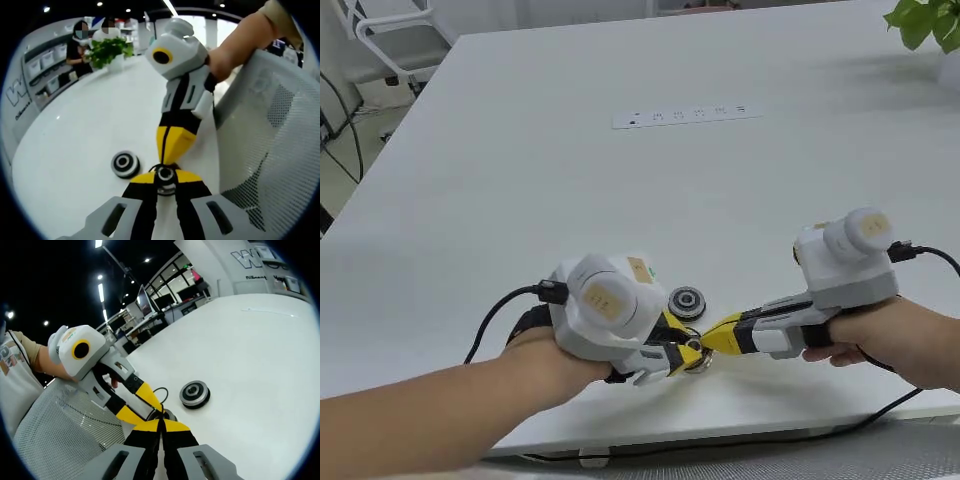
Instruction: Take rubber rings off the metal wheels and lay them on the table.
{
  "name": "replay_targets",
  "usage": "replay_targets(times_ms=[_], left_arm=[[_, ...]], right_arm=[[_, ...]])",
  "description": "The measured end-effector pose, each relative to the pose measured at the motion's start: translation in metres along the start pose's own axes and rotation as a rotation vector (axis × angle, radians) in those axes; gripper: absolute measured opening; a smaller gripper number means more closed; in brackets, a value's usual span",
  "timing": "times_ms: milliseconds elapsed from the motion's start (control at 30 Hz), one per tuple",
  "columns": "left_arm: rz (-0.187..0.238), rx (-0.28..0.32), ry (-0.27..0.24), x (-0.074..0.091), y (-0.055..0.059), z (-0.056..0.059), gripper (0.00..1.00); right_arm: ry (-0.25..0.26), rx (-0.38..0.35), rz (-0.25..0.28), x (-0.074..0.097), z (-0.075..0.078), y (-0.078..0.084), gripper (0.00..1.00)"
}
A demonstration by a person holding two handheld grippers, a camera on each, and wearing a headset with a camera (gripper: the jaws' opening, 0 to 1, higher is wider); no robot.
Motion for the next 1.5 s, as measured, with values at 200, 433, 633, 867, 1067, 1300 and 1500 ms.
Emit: replay_targets(times_ms=[200, 433, 633, 867, 1067, 1300, 1500], left_arm=[[0.004, 0.025, 0.011, 0.0, 0.0, -0.001, 0.14], [0.001, 0.03, 0.023, 0.002, -0.001, 0.001, 0.17], [0.006, 0.04, 0.032, 0.006, -0.003, 0.001, 0.21], [0.014, 0.044, 0.043, 0.014, -0.006, 0.004, 0.26], [0.033, 0.052, 0.043, 0.023, -0.012, 0.006, 0.3], [0.067, 0.097, 0.036, 0.035, -0.016, 0.007, 0.36], [0.097, 0.129, 0.011, 0.051, -0.021, 0.004, 0.42]], right_arm=[[-0.003, -0.006, 0.0, 0.0, 0.0, 0.0, 0.0], [-0.008, -0.011, 0.0, 0.0, -0.002, 0.001, 0.0], [-0.01, -0.015, 0.002, 0.001, -0.002, 0.0, 0.0], [-0.012, -0.011, 0.005, 0.002, -0.003, -0.001, 0.0], [-0.016, -0.012, 0.006, 0.003, -0.005, -0.001, 0.0], [-0.023, -0.01, 0.009, 0.004, -0.006, -0.004, 0.0], [-0.023, -0.005, 0.009, 0.005, -0.007, -0.004, 0.0]])
Point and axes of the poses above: the centre of the closed fingertips' face, and the gripper's own axes: x roughly backward along the fingers, z roughly to its right, y roughly out of its underside, the point moved 5 cm from there along x, roughly backward along the fingers, and after that the axes turned 13 degrees about -x, right-handed, at the moved point
